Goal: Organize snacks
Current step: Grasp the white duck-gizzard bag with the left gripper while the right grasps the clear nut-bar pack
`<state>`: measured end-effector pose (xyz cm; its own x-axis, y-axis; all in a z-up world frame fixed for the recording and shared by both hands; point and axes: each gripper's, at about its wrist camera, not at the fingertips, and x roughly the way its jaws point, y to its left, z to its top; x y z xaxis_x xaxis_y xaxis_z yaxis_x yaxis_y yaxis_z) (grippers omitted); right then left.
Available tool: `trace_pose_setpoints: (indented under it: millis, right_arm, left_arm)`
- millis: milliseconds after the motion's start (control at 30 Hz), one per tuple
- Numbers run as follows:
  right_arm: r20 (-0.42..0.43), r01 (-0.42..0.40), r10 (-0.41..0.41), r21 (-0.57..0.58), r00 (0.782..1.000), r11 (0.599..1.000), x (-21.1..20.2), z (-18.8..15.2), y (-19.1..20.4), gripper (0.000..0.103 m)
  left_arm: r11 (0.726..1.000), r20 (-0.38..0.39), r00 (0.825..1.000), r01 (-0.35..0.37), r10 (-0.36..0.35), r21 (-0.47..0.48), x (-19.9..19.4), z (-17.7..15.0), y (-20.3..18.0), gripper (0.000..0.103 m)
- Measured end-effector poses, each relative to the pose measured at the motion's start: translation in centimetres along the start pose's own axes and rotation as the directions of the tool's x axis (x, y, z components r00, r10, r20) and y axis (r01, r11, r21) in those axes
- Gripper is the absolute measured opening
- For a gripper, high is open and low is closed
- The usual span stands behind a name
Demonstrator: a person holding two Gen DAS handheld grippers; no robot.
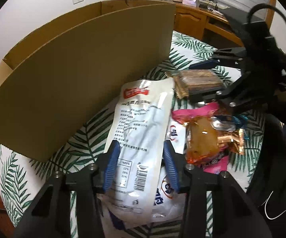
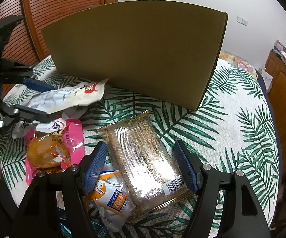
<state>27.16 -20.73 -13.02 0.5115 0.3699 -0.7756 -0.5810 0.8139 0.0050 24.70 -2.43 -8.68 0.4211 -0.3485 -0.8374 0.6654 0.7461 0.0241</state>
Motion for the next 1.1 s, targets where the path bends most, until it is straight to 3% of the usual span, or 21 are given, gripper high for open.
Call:
trace_pose_setpoints:
  millis: [433,967,1033,1100]
  right_arm:
    - [-0.002,0.013,-0.013,-0.010,1.000,1.000,0.3,0.0,0.6,0.072]
    - [-0.003,0.017,-0.017,-0.010,1.000,1.000,0.3,0.0,0.5,0.072]
    - [0.003,0.032,-0.032,-0.007,0.999,0.999,0.1,0.1,0.4,0.056]
    - [0.003,0.040,-0.040,0.005,0.999,0.999,-0.2,0.0,0.2,0.049]
  left_arm:
    - [0.999,0.037,0.999,0.017,-0.016,-0.030,-1.8,-0.5,-0.9,0.035]
    - [0.997,0.053,0.999,0.012,-0.008,-0.073,-1.5,-0.2,-0.9,0.035]
    - [0.996,0.070,0.998,0.014,-0.008,-0.086,-1.9,-0.2,-0.8,0.035]
    - [0.995,0.081,0.997,0.016,-0.009,-0.094,-2.2,-0.4,-0.9,0.035]
